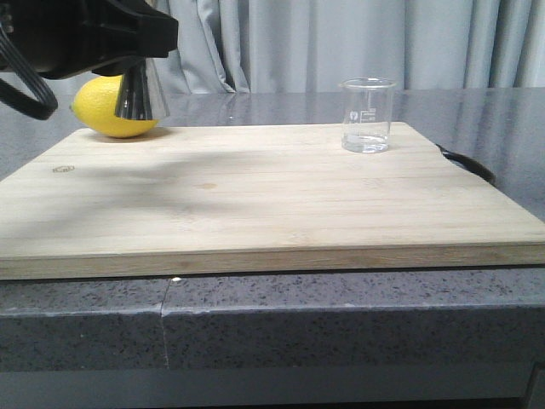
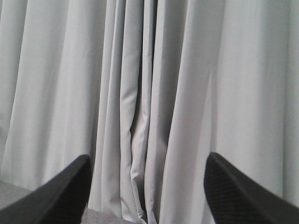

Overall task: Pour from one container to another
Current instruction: 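Move the held jigger with the left gripper toward the board center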

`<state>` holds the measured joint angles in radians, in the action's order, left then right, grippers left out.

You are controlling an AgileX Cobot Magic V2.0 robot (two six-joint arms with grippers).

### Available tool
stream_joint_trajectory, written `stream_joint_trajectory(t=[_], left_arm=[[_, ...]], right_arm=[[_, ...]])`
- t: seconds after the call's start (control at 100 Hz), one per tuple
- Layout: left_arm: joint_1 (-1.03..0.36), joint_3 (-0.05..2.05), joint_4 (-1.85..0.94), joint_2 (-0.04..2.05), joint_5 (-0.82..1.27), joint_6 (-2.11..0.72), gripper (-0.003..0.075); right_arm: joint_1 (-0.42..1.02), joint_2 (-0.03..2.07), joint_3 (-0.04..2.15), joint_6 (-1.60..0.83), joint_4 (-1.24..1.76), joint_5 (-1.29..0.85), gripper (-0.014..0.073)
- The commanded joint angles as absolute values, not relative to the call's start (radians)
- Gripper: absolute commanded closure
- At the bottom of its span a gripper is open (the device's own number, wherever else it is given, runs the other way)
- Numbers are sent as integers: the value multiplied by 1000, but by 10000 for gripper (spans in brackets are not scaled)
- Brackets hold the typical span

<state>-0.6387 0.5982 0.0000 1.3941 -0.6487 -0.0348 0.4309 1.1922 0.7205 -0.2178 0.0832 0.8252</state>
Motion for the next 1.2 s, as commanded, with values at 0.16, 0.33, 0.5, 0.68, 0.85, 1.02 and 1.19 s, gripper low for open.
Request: stream_joint_trajectory(t=[0.16, 0.33, 0.5, 0.68, 0.85, 1.02, 1.19], left_arm=[[-635, 628, 14, 1455, -839, 9, 554], [-635, 628, 16, 1498, -890, 25, 554], [-635, 628, 33, 1539, -943, 64, 554], [-635, 628, 51, 1572, -978, 94, 554], [-635, 628, 104, 1578, -981, 132, 554], [-635, 628, 120, 1580, -981, 132, 554], [-635, 628, 127, 1605, -987, 137, 554]], right_arm=[[424, 1164, 756, -223, 70, 892, 132], [424, 1164, 756, -223, 69, 892, 132], [424, 1164, 756, -223, 69, 892, 132], [424, 1164, 756, -223, 69, 892, 132], [424, 1164, 756, -223, 69, 892, 132], [424, 1164, 756, -223, 69, 892, 132], [424, 1164, 756, -223, 69, 892, 132]])
